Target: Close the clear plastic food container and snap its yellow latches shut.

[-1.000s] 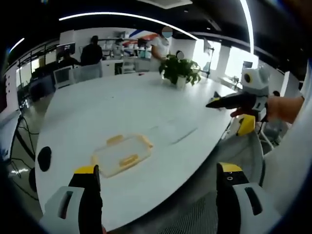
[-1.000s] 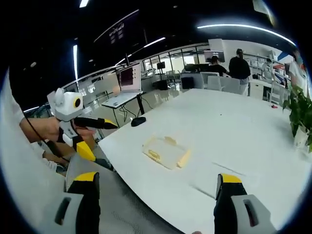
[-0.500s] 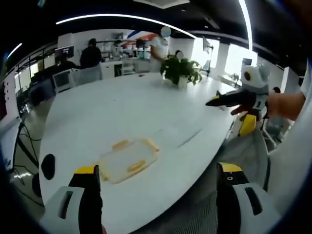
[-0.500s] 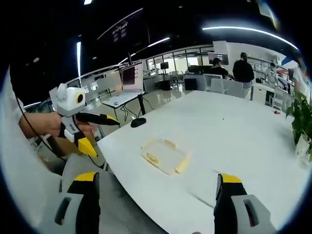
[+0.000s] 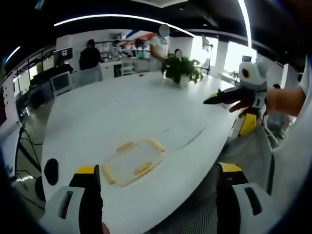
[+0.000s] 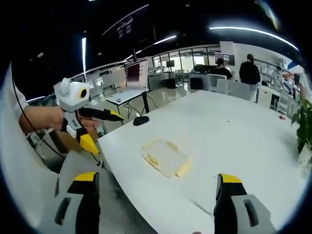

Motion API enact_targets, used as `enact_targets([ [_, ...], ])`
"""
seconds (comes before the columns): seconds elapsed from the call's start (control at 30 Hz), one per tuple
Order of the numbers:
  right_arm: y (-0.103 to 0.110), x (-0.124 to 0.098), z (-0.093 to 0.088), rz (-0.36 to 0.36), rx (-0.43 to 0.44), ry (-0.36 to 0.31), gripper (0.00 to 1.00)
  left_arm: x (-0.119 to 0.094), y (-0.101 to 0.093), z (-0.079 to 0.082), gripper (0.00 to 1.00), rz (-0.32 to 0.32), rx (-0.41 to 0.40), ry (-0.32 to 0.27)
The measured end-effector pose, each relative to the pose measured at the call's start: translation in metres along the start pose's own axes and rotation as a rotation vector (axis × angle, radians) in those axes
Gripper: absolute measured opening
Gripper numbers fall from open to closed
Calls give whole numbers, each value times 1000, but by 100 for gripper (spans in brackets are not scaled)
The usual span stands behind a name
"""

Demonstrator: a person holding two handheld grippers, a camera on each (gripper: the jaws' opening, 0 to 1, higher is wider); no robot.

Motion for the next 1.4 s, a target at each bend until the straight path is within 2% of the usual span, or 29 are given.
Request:
enact_targets([
  [0.3,-8,10,8,0,-14,1,99,7,8,2,97,-25,21,3],
  [0.57,-10,20,15,27,-76,12,99,13,16,4,96,-35,52,17],
  [0.9,-19,34,23,40,-114,26,99,18,29,4,94,-49,67,34],
  [1.4,-27,54,27,61,-169,81,99,29,50,8,93,-99,165,65],
])
Point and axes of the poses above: the point that each gripper's makers call its tool centre point, and the gripper's own axes: x roughly forward along the fingers, y roughly to its left, z roughly out of its top, the point moved 7 cm from there along -x, roughly backward along the fingers, and after that the axes turned 8 degrees about x, right-handed, at the moved point
